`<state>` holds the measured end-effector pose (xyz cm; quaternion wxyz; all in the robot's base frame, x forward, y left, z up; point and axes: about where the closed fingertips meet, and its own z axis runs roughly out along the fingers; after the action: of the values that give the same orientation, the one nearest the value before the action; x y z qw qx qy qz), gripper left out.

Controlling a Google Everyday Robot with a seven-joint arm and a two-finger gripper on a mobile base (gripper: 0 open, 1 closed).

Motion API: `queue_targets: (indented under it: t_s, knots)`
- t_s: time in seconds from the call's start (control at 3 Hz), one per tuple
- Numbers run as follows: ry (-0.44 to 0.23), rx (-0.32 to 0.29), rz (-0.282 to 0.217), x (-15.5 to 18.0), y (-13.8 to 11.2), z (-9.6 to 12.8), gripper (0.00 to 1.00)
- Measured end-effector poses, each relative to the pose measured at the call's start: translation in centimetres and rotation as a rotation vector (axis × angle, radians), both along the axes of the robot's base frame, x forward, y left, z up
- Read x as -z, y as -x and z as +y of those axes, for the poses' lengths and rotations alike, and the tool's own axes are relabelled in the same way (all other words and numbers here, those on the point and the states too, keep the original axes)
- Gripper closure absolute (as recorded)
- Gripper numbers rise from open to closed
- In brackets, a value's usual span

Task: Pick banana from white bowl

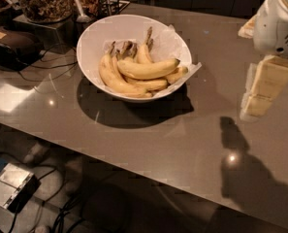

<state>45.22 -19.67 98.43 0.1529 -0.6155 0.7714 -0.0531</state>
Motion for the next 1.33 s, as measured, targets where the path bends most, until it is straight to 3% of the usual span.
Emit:
queue_targets:
  t_s: [0.33, 0.67, 1.0, 1.33]
  knots:
    - [0.05, -0.056, 0.039, 0.5, -1.5, 2.5, 0.0]
    - [0.047, -0.059, 0.025, 0.3, -1.6, 2.7, 0.0]
    - [0.028, -0.047, 0.008, 0.4, -2.1, 3.8, 0.0]
    - [0.06, -0.007, -0.002, 0.2, -3.6, 6.5, 0.0]
